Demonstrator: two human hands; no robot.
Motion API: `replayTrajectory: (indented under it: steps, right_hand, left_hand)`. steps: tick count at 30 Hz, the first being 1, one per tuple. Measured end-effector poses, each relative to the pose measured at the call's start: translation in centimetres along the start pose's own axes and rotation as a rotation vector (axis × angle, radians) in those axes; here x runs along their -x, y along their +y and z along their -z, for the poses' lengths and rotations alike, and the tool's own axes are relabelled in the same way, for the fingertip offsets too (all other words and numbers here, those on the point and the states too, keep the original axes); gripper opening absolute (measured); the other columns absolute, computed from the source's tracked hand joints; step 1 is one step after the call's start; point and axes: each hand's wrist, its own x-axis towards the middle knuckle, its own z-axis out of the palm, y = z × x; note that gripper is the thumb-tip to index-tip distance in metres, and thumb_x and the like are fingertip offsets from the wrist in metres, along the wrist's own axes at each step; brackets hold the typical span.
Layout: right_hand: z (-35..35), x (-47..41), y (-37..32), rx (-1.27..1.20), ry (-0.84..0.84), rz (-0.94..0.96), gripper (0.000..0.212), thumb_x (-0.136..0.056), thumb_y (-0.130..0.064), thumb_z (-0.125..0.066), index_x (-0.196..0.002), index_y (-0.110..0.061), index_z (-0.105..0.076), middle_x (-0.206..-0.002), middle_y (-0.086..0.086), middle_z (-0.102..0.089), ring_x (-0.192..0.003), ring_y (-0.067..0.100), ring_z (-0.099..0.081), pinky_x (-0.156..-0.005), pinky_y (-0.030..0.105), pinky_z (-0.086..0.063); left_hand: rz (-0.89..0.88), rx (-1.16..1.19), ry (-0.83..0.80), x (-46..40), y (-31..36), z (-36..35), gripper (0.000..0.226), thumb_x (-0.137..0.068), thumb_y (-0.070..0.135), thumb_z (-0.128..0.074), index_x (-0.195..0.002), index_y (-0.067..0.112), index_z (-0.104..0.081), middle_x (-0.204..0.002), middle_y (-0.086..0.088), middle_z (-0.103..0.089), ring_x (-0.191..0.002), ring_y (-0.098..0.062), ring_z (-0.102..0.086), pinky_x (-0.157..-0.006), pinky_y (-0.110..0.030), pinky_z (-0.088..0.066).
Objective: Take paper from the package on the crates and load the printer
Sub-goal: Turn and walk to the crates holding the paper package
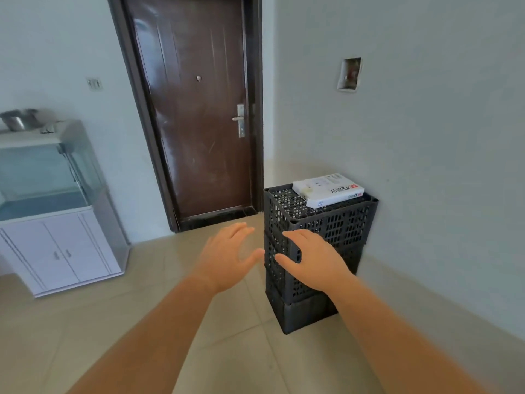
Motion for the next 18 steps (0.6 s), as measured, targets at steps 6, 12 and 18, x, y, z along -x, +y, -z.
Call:
replayTrajectory:
  steps: [6,12,18]
  right_hand:
    - [-3.1,-10.5,-0.6,0.017,0.011,-0.022,0.064,-0.087,-0.063,-0.046,-0.142,-0.03,-0.04,-0.145,-0.007,-0.044,-0.133,0.015,-0.04,-0.108,0.042,-0.036]
    - [-6.3,-20.3,0.3,0.004,-0.008,-0.01,0.064,-0.088,-0.061,-0.048,-0.142,-0.028,-0.042,-0.145,-0.006,-0.045,-0.133,0.015,-0.04,-0.108,0.041,-0.037]
    - [-9.6,-30.9,3.5,0.0,-0.023,0.008,0.064,-0.088,-0.059,-0.049,-0.142,-0.026,-0.041,-0.146,-0.005,-0.044,-0.132,0.016,-0.041,-0.108,0.041,-0.036]
  left_hand:
    - [-0.021,-0.015,-0.036,-8.6,-7.5,0.5,0.064,-0.089,0.063,-0.04,-0.143,0.028,-0.037,-0.152,0.007,-0.032,-0.14,-0.012,-0.024,-0.115,-0.042,-0.024]
    - [-0.011,-0.004,-0.048,-16.3,-13.9,-0.9,0.062,-0.089,0.06,-0.043,-0.141,0.027,-0.04,-0.151,0.006,-0.034,-0.14,-0.012,-0.025,-0.116,-0.041,-0.024]
    - [0.004,-0.057,-0.064,-25.7,-19.4,-3.5,0.064,-0.088,0.064,-0.041,-0.14,0.027,-0.042,-0.151,0.007,-0.035,-0.139,-0.011,-0.027,-0.114,-0.035,-0.022]
